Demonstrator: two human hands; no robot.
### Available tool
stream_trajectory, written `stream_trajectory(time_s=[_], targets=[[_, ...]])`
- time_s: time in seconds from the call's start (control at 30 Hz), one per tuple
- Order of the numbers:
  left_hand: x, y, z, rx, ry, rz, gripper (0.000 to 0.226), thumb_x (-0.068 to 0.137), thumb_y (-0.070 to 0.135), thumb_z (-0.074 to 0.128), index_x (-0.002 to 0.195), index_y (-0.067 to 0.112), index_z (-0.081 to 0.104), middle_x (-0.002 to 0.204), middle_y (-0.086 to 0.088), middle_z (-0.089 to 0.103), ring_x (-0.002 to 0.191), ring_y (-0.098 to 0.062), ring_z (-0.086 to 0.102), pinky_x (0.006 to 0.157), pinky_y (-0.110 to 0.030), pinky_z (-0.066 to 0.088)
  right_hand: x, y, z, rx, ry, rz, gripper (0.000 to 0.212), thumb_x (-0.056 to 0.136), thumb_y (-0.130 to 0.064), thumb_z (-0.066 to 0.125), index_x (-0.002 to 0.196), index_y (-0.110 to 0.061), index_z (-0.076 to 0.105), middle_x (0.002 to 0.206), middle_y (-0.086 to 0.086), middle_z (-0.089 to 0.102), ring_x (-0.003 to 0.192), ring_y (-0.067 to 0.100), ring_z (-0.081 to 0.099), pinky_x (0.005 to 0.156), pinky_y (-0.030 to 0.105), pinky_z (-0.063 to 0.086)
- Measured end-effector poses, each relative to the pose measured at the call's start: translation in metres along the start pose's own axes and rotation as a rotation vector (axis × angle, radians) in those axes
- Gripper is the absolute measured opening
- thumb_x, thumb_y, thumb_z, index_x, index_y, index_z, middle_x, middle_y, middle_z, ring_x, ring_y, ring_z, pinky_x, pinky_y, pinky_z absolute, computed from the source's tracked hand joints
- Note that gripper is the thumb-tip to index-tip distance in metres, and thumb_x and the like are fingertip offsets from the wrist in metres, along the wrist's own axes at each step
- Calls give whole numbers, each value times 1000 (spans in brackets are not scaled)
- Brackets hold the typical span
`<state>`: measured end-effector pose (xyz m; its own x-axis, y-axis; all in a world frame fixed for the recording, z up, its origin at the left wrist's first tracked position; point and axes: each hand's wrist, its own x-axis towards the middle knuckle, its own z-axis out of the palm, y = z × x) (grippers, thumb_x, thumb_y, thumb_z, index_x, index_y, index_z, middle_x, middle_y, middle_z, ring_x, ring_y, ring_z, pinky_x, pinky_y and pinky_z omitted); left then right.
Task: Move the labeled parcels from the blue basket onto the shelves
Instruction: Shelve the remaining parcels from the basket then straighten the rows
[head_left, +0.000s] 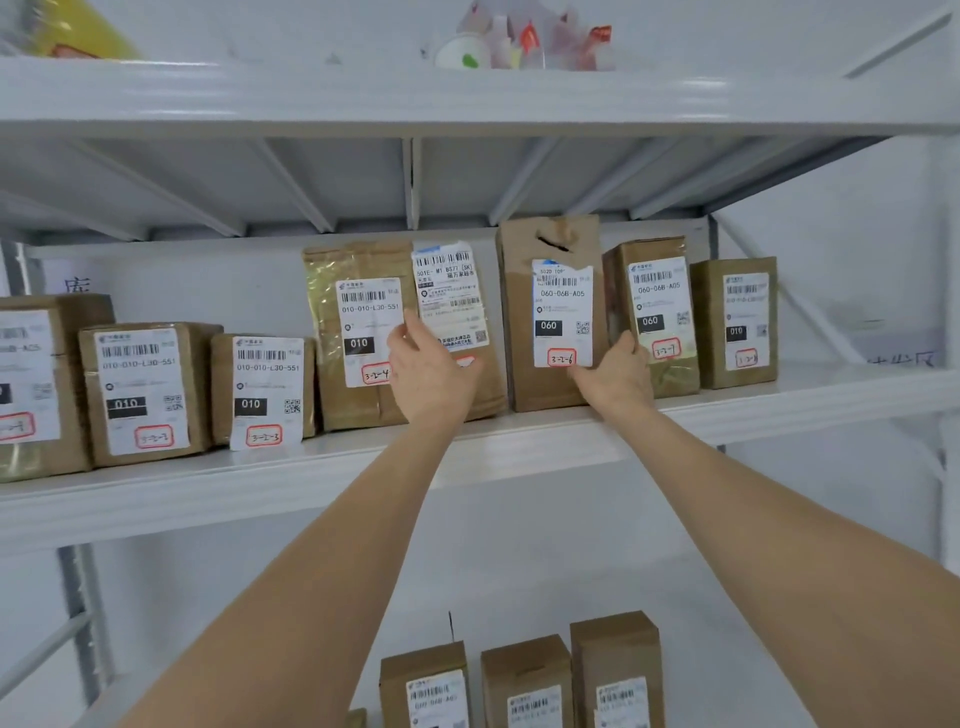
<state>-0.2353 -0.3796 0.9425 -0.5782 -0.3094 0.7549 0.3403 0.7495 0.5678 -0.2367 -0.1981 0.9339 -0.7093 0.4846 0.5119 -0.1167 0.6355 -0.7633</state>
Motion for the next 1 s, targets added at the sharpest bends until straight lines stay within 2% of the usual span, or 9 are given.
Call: stream_trajectory(time_s=[0.2, 0.3, 0.43, 0.6, 0.73, 0.83, 0.93, 1.0], targets=[[-2, 16, 15, 95, 46, -59, 109, 70, 37, 76, 149, 11, 6, 143, -16, 25, 130, -34, 33, 106, -46, 35, 29, 9, 3, 140, -133, 12, 82, 84, -36, 70, 143, -1, 24, 144, 19, 36, 131, 36, 40, 103, 41, 36], [-3, 23, 23, 120, 57, -98, 118, 67, 43, 79, 149, 11, 1, 146, -16, 21, 134, -33, 28, 109, -46, 29, 42, 13, 7, 226, -193, 22, 77, 83, -34, 71, 139, -2, 30, 140, 16, 44, 127, 34, 46, 99, 39, 39], [-6, 28, 31, 177, 74, -141, 118, 67, 40, 79, 149, 13, -1, 146, -15, 21, 132, -32, 30, 106, -44, 30, 53, 18, 11, 348, -220, 29, 73, 82, -26, 73, 140, -5, 33, 137, 13, 51, 125, 31, 49, 100, 37, 39], [-7, 32, 32, 210, 56, -140, 107, 72, 30, 73, 149, 14, 0, 141, -16, 24, 124, -33, 33, 96, -43, 39, 57, 19, 13, 271, -300, 9, 49, 84, -17, 70, 128, -7, 49, 130, 10, 58, 118, 29, 54, 93, 34, 43], [-6, 32, 30, 202, 38, -133, 104, 74, 25, 72, 149, 15, 1, 138, -15, 26, 122, -32, 34, 92, -41, 41, 60, 18, 16, 226, -286, 0, 37, 87, -13, 62, 123, -9, 53, 125, 11, 60, 112, 31, 57, 90, 35, 47], [-5, 30, 28, 155, 16, -143, 101, 76, 21, 69, 149, 14, 0, 139, -16, 27, 123, -33, 33, 95, -41, 40, 61, 20, 18, 188, -275, -27, 33, 89, -8, 56, 122, -11, 54, 122, 10, 61, 109, 30, 58, 86, 36, 50], [-4, 27, 23, 95, 16, -148, 97, 77, 18, 66, 150, 14, 1, 137, -17, 31, 123, -33, 34, 98, -42, 37, 60, 21, 16, 148, -268, -48, 32, 91, -7, 52, 123, -12, 54, 118, 10, 61, 105, 30, 58, 76, 31, 46], [-3, 26, 21, 76, 15, -142, 95, 78, 20, 66, 150, 13, 3, 136, -17, 32, 123, -33, 34, 99, -43, 36, 60, 21, 14, 144, -266, -45, 36, 91, -6, 50, 126, -14, 55, 120, 10, 61, 107, 31, 57, 76, 30, 45]])
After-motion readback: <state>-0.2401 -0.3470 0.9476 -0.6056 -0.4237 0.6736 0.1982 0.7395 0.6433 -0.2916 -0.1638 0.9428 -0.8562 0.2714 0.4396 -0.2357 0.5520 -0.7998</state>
